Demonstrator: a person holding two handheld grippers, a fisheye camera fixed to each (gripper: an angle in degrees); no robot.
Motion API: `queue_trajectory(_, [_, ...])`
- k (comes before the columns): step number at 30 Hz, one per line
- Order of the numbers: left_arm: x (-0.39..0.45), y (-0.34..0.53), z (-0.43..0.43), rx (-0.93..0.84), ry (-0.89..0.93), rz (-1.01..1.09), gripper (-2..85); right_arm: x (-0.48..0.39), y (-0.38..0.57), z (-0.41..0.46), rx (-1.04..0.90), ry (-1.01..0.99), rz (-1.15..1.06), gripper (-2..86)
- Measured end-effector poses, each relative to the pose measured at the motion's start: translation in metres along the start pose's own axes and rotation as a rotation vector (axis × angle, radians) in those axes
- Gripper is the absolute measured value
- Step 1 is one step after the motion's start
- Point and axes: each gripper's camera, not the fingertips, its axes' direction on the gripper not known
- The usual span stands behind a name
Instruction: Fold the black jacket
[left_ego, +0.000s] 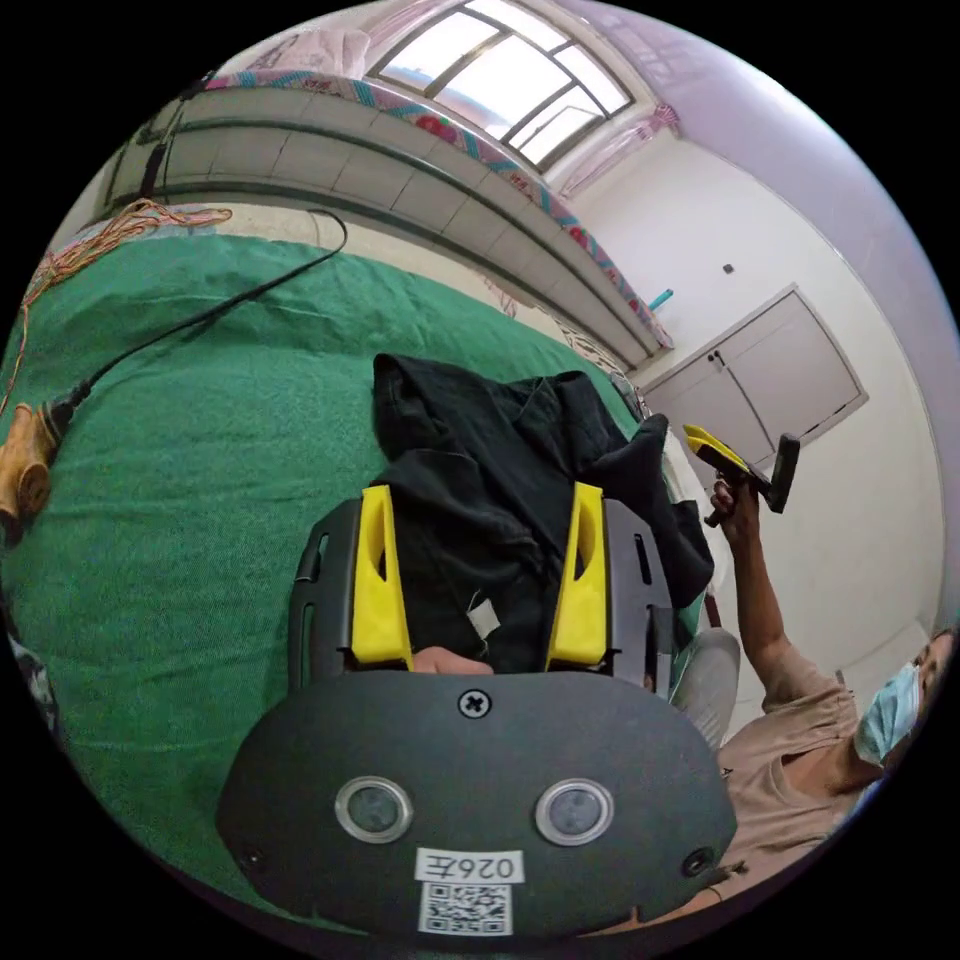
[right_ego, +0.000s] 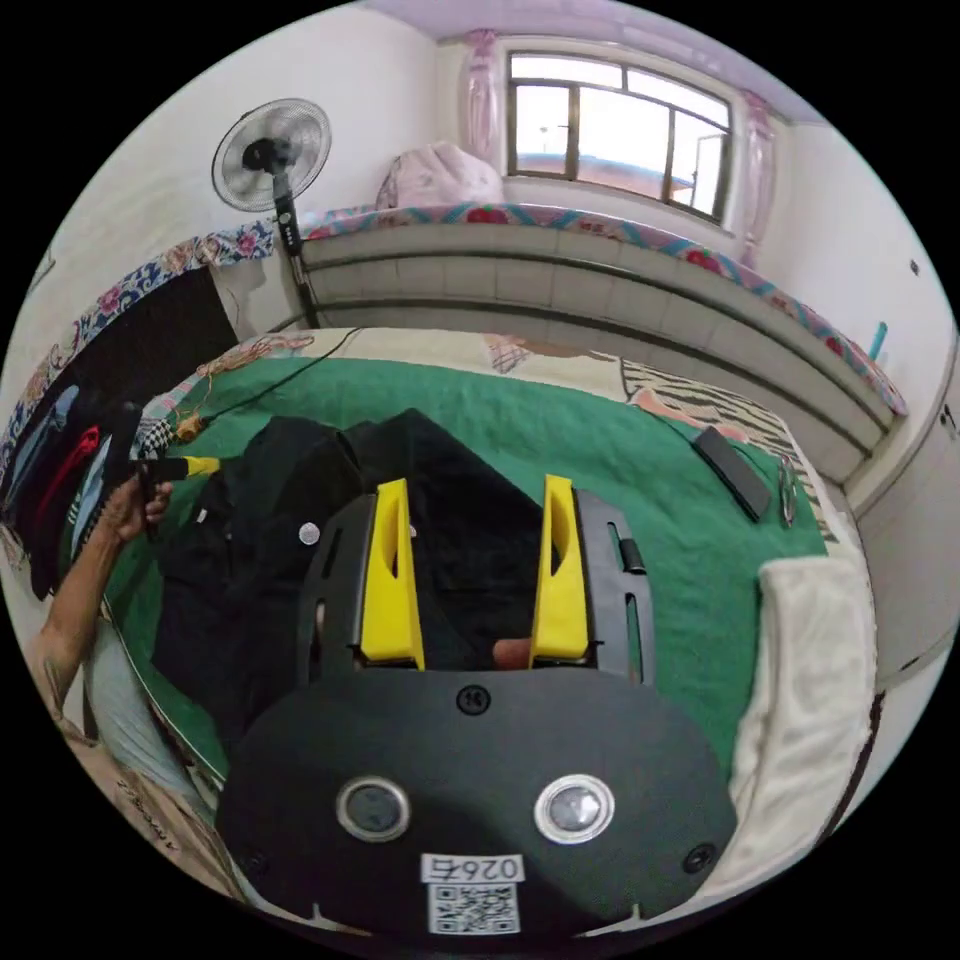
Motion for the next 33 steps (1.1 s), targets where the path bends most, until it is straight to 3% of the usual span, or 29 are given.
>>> queue_trajectory(2, [0.007, -0.02, 0.019, -0.039, -0.001, -0.001, 18.0, -0.011, -0.016, 0.043, -0.08, -0.044, 0.007, 16.7])
queue_trajectory(4, [0.016, -0.027, 0.032, -0.083, -0.073, 0.024, 12.7, -0.022, -0.02, 0.102, -0.333, -0.11, 0.014, 13.6])
queue_trajectory(6, [0.019, -0.03, 0.033, -0.104, -0.081, 0.02, 8.4, -0.042, -0.02, 0.097, -0.316, 0.048, -0.059, 1.4])
queue_trajectory(8, [0.016, -0.027, 0.019, -0.116, 0.025, -0.001, 5.0, -0.053, -0.019, 0.079, -0.363, 0.064, -0.158, -0.6])
queue_trajectory(10, [0.018, -0.014, -0.003, -0.069, 0.083, 0.014, 3.7, -0.055, -0.012, 0.038, -0.283, 0.077, -0.222, -1.1])
queue_trajectory(18, [0.088, 0.036, -0.115, 0.03, 0.229, 0.194, 2.2, -0.029, 0.032, -0.189, 0.159, -0.043, -0.142, -1.4])
queue_trajectory(22, [0.141, 0.039, -0.16, 0.04, 0.122, 0.332, 2.6, -0.024, 0.038, -0.237, 0.277, -0.004, -0.13, -1.4])
queue_trajectory(26, [0.129, -0.027, -0.129, 0.063, 0.107, 0.303, 4.3, 0.013, -0.023, -0.18, 0.283, 0.081, -0.037, -0.4])
queue_trajectory(30, [0.068, -0.09, -0.053, -0.018, 0.016, 0.069, 6.1, 0.072, -0.082, -0.06, -0.115, 0.174, 0.255, 6.3])
queue_trajectory(33, [0.051, -0.074, -0.023, 0.015, 0.07, 0.054, 6.3, 0.055, -0.049, -0.071, -0.01, 0.132, 0.172, 4.0])
